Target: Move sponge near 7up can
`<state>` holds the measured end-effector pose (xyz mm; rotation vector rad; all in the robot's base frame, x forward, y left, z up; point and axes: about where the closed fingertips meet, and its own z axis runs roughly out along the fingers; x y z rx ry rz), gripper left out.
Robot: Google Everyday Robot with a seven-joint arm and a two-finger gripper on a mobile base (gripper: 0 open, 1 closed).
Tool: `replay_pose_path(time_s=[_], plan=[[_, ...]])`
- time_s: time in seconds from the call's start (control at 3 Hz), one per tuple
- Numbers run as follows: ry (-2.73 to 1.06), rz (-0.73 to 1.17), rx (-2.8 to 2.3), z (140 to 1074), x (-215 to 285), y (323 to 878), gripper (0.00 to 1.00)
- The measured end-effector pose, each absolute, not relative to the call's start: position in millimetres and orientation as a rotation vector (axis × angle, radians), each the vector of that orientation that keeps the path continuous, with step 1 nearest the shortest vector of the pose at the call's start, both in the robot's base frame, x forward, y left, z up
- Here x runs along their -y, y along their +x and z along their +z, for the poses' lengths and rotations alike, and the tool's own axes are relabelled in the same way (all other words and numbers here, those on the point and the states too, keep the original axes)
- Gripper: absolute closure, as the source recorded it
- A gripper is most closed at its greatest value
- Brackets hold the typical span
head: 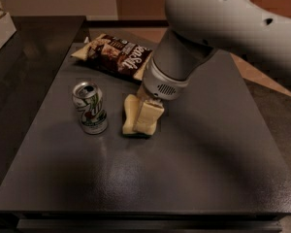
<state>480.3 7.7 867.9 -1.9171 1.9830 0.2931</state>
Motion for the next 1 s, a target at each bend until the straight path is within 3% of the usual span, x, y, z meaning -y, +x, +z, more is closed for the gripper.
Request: replay_pose_path(time_s=[0.33, 0.67, 1.0], plan=[[-1.919, 0.291, -1.982, 868.5, -7.7, 479.4, 0.13], [-1.921, 0.289, -1.980, 868.8, -8.3, 478.6, 0.00], [-1.921, 0.289, -1.980, 868.8, -8.3, 478.5, 0.00]])
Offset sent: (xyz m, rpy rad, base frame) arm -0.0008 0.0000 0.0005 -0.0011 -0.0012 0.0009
